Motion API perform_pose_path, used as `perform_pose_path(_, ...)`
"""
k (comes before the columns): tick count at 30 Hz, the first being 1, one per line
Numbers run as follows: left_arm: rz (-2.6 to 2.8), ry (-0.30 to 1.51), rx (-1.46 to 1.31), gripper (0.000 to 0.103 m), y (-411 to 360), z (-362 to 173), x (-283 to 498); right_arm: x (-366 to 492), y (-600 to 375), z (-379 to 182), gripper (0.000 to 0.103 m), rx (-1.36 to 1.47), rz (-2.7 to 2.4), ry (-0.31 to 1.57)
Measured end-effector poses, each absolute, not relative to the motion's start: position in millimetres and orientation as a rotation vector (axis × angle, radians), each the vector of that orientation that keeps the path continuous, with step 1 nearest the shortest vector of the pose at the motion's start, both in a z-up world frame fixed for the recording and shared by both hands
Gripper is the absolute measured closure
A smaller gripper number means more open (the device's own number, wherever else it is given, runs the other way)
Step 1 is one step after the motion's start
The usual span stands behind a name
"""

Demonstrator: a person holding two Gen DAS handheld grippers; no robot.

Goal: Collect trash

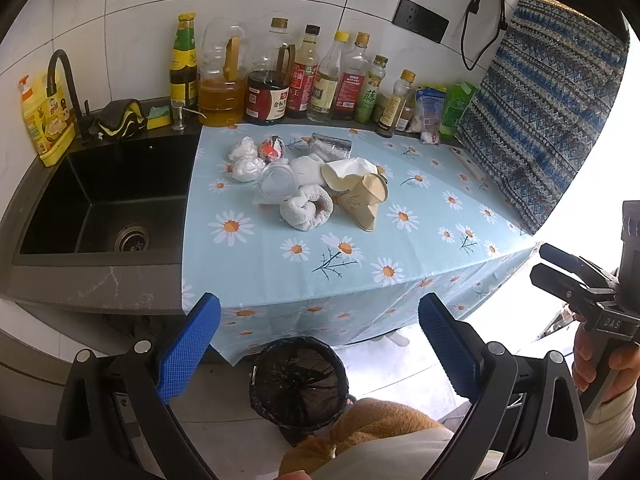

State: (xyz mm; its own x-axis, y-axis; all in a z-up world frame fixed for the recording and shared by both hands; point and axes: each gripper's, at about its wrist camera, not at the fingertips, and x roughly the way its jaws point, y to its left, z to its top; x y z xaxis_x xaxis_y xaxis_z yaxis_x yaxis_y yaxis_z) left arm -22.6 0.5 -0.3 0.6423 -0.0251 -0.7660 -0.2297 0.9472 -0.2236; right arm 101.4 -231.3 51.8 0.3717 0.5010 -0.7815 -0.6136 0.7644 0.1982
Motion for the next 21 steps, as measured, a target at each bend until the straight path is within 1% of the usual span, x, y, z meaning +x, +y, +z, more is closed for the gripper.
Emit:
perform_pose_path(11, 0.124, 0.865, -0.322, 0.007, 6, -2, -24, 98, -221, 51, 0.004, -0.144, 0.733, 0.951)
perform_pose_path(21, 0.139, 0.891, -0.359, 0.007, 16, -13, -11, 118, -200, 41, 0.004, -0.182, 0.768, 0.978)
